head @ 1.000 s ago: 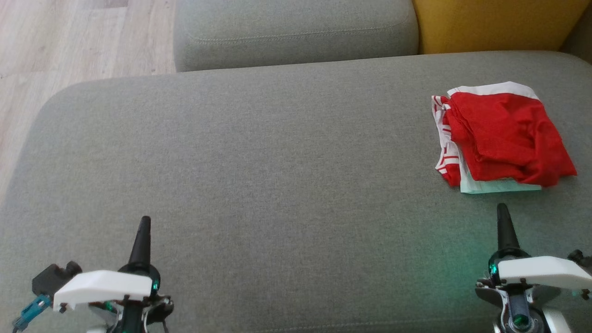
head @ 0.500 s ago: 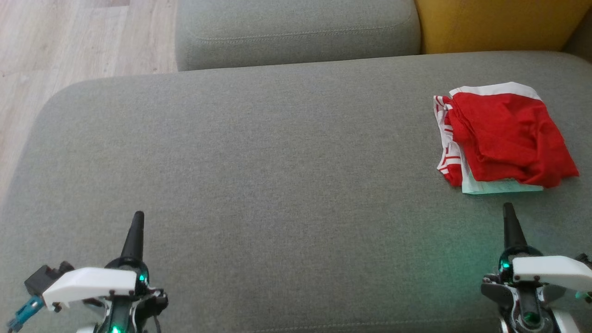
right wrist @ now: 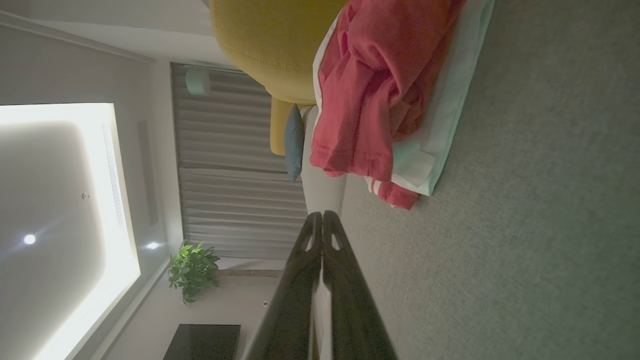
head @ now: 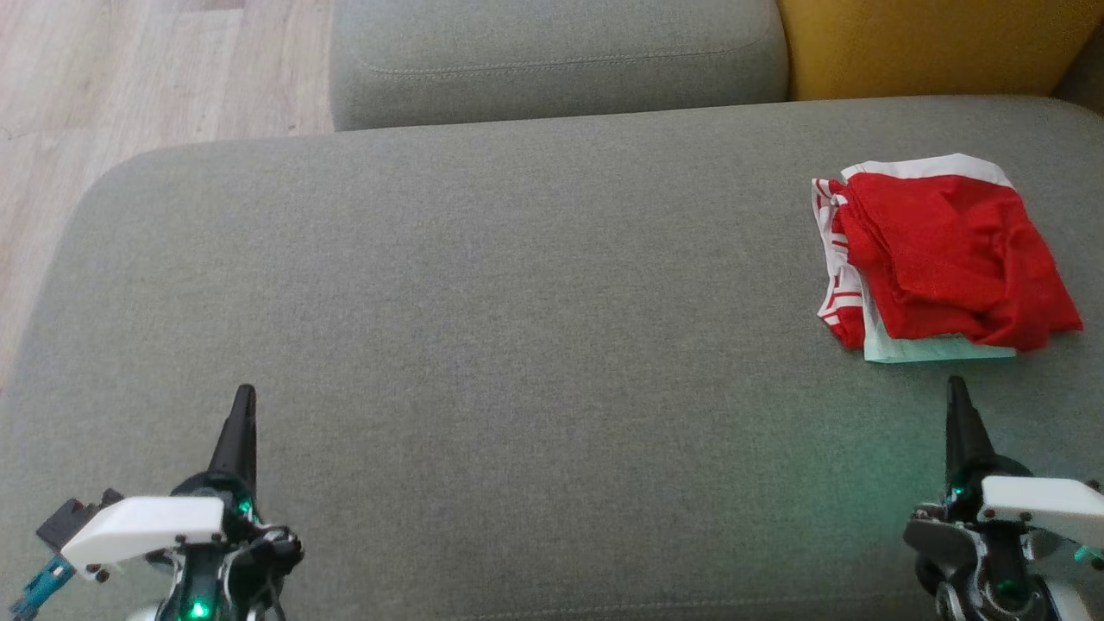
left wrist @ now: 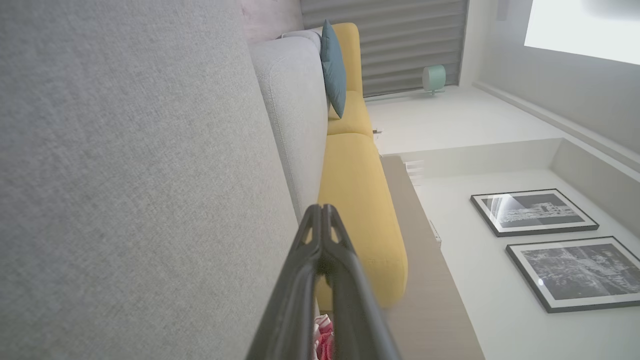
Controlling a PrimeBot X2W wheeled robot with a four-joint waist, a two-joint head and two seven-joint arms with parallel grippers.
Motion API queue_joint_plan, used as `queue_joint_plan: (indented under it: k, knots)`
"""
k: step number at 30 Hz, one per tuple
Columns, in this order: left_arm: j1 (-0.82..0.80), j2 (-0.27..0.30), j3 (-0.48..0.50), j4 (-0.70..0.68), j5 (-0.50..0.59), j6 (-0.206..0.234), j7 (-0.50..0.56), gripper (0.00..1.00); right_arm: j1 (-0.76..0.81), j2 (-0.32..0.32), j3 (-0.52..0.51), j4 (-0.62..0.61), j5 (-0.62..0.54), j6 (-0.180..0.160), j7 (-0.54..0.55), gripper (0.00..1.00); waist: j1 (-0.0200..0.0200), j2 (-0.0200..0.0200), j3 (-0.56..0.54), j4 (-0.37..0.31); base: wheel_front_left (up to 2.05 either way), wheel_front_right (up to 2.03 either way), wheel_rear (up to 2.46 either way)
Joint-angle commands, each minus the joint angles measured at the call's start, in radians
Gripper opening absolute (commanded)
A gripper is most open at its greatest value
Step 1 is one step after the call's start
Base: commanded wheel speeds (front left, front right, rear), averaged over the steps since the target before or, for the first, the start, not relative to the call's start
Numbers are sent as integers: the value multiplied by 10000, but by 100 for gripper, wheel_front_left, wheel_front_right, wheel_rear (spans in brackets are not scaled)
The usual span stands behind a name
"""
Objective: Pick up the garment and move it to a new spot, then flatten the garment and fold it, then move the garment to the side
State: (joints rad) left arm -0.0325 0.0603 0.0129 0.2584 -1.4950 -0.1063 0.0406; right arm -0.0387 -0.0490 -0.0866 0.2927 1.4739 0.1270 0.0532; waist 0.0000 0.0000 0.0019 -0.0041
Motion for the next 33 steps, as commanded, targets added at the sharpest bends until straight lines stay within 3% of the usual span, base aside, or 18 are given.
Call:
queue_joint_plan:
  k: [1, 12, 33]
  knots:
    - [-594, 176, 366, -271, -316, -86, 103, 0, -632, -165, 103, -429, 339, 34, 125, 0, 0, 0, 2, 6, 0, 0, 0]
    - [-725, 168, 637, -149, -1446, -243, 428, 0, -673, -159, -72, -491, 1513, 37, 439, 0, 0, 0, 13, 41, 0, 0, 0]
    - [-731, 108, 721, -145, -1375, -243, 496, 0, -678, -123, -124, -488, 1470, 37, 481, 0, 0, 0, 13, 41, 0, 0, 0]
